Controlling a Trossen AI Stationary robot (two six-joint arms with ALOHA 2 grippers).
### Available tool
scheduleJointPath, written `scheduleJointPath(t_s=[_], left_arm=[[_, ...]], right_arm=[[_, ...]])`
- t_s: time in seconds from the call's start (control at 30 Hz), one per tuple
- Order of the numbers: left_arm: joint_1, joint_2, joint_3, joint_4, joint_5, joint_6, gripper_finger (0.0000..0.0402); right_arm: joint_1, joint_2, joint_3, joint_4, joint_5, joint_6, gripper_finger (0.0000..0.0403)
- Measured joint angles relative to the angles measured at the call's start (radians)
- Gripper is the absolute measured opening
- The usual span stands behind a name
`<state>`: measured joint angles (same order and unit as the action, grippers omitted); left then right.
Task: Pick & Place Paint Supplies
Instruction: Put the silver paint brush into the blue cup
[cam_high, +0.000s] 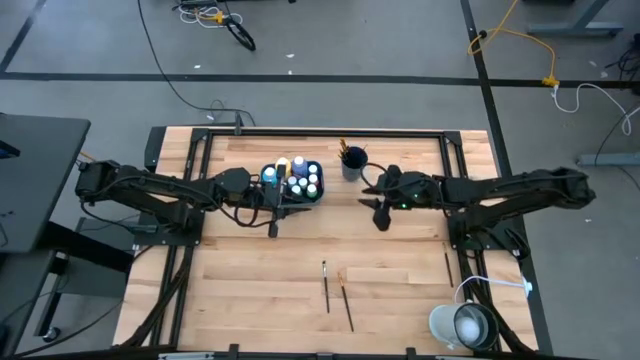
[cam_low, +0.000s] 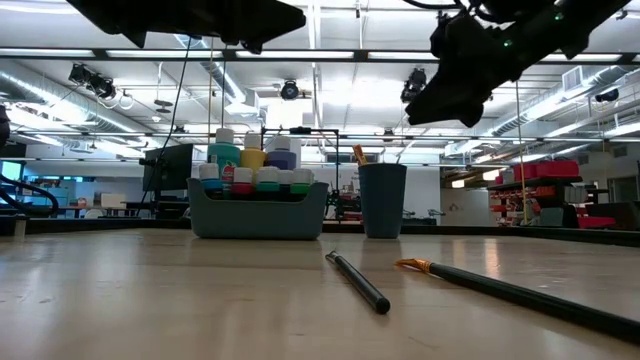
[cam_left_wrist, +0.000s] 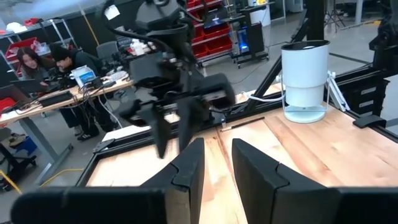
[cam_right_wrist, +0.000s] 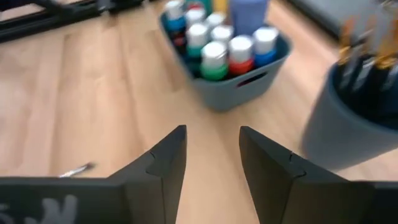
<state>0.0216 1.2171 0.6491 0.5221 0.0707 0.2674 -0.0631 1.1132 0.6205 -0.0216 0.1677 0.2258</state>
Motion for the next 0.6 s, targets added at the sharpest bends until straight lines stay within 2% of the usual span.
scheduleJointPath(t_s=[0.4,0.6], left_arm=[[0.0,0.0,0.001,-0.08,0.0,-0.074,0.0091],[-0.005,0.0,0.0,-0.092,0.005,-0.143,0.009]], right_arm=[[0.098,-0.001,0.0,-0.135,-0.154,0.173,0.0148],[0.138,-0.001,0.0,-0.133,-0.183,0.232,0.0148]])
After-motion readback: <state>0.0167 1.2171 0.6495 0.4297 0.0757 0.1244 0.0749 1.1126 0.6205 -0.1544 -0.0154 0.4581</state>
